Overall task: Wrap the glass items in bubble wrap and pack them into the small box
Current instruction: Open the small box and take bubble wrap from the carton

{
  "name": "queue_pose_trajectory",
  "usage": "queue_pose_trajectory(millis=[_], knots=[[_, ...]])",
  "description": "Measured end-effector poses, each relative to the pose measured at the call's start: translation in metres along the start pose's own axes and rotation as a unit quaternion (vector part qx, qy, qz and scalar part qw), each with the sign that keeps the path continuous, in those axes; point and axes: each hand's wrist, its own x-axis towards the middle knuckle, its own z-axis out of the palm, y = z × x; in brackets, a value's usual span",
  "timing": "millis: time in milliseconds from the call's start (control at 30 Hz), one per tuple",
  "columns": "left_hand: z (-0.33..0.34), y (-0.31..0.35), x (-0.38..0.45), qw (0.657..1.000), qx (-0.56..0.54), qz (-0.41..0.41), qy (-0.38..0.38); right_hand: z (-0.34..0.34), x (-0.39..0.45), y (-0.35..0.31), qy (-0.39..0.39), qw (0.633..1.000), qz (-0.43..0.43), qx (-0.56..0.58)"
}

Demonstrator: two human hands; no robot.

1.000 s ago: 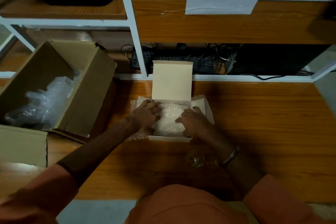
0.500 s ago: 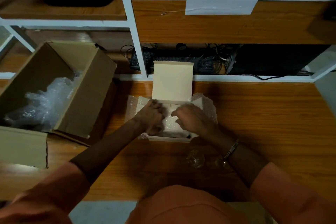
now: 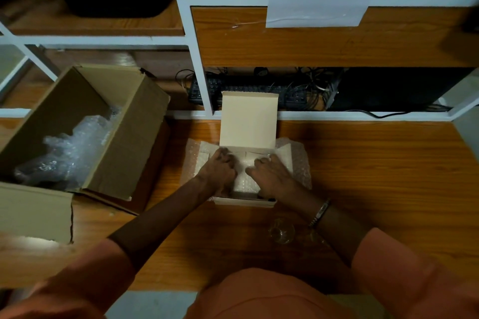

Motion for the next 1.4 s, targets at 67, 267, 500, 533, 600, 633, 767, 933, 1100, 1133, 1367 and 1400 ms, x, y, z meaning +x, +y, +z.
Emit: queue_pose_trajectory(millis=[67,267,500,533,600,633,767,933,1100,1133,1367,1400], knots=[[-0.004,0.004,-0.002,1.0,-0.001,-0.014,-0.005,0.0,-0.004,-0.001,-0.008,1.0,0.013,-0.011],[-0.007,0.006,-0.009,0.999,-0.021,-0.039,-0.02,0.011,-0.002,0.0,-0.031,0.999,0.011,-0.042],[-0.016,-0.006,-0.02,0.996,-0.087,-0.023,-0.002,-0.006,-0.007,0.0,-0.024,1.0,-0.003,-0.013],[-0.021,-0.013,-0.025,0.994,-0.103,-0.024,0.008,-0.013,-0.007,0.001,-0.025,1.0,-0.004,-0.001],[-0.031,-0.035,-0.043,0.991,-0.114,-0.043,0.051,-0.036,-0.005,0.003,0.004,0.999,-0.014,0.051],[-0.037,-0.049,-0.056,0.987,-0.119,-0.057,0.088,-0.051,-0.004,0.004,0.038,0.996,-0.011,0.082],[-0.071,-0.107,-0.124,0.945,-0.142,-0.156,0.249,-0.131,0.009,0.001,0.193,0.971,-0.002,0.142],[-0.063,-0.176,-0.212,0.9,-0.128,-0.323,0.264,-0.226,0.042,-0.032,0.304,0.926,-0.072,0.211],[-0.016,-0.205,-0.287,0.85,-0.165,-0.436,0.245,-0.293,0.089,-0.099,0.32,0.908,-0.175,0.208],[-0.003,-0.209,-0.301,0.844,-0.175,-0.45,0.235,-0.304,0.1,-0.115,0.314,0.906,-0.19,0.21],[0.05,-0.21,-0.326,0.847,-0.284,-0.413,0.176,-0.33,0.196,-0.194,0.101,0.969,-0.18,0.139],[0.054,-0.212,-0.326,0.845,-0.297,-0.405,0.184,-0.328,0.21,-0.201,0.066,0.975,-0.165,0.134]])
